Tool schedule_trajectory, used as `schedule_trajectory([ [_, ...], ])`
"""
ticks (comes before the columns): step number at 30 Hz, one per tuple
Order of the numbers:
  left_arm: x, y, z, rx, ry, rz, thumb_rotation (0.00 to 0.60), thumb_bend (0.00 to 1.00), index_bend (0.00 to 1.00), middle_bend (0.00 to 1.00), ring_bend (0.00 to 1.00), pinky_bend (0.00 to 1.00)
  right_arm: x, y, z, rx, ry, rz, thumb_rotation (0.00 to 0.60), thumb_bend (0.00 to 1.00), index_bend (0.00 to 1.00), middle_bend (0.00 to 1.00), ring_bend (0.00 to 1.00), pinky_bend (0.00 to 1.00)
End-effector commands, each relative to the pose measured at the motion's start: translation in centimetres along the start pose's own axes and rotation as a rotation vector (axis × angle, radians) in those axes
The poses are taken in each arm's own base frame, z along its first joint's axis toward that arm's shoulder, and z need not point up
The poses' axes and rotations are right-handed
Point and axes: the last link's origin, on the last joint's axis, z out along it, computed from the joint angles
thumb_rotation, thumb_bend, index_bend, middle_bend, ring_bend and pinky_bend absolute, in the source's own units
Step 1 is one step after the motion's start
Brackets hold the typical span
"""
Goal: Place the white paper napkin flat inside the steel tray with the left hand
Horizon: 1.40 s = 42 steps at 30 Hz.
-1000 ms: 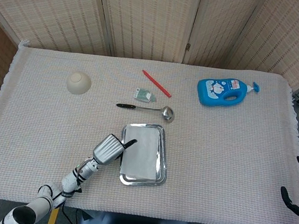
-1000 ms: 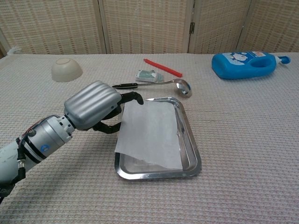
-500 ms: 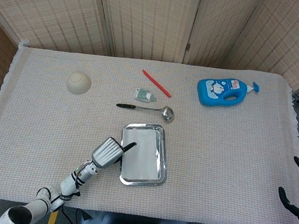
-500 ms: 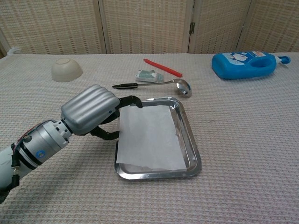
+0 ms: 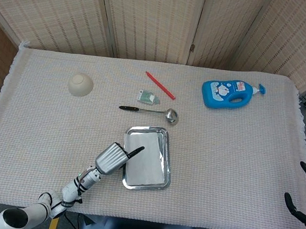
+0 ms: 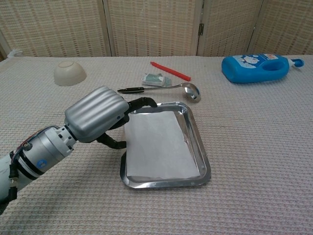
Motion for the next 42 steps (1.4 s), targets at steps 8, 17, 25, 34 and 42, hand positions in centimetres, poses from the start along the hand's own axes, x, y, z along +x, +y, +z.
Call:
schedule_trajectory([
  [8, -0.8, 0.7, 1.0, -0.002, -0.051, 0.083, 0.600, 0.09, 0.18, 1.00, 1.00, 1.00, 0.2, 0.2, 0.0, -0.005, 0.002, 0.006, 0.600, 0.43, 0.00, 0.00, 0.00, 0.00],
  [17, 0.0, 1.6, 1.3, -0.016, -0.012, 0.105, 0.600, 0.09, 0.18, 1.00, 1.00, 1.00, 0.3, 0.3, 0.0, -0.005, 0.002, 0.007, 0.600, 0.43, 0.00, 0.00, 0.00, 0.00],
  [25, 0.9, 1.9, 0.7, -0.046, 0.004, 0.167, 0.600, 0.09, 0.16, 1.00, 1.00, 1.00, -0.1, 0.0, 0.0, 0.002, -0.014, 0.007, 0.600, 0.43, 0.00, 0.00, 0.00, 0.00],
  [34, 1.7, 3.1, 2.0, -0.109, -0.008, 0.273, 0.600, 0.06, 0.10, 1.00, 1.00, 1.00, 0.0, -0.1, -0.1, 0.007, -0.012, 0.014, 0.600, 0.43, 0.00, 0.00, 0.00, 0.00],
  [42, 2.7, 3.8, 2.0, -0.142, -0.006, 0.317, 0.600, 0.06, 0.09, 1.00, 1.00, 1.00, 0.2, -0.1, -0.2, 0.013, -0.009, 0.017, 0.600, 0.43, 0.00, 0.00, 0.00, 0.00],
])
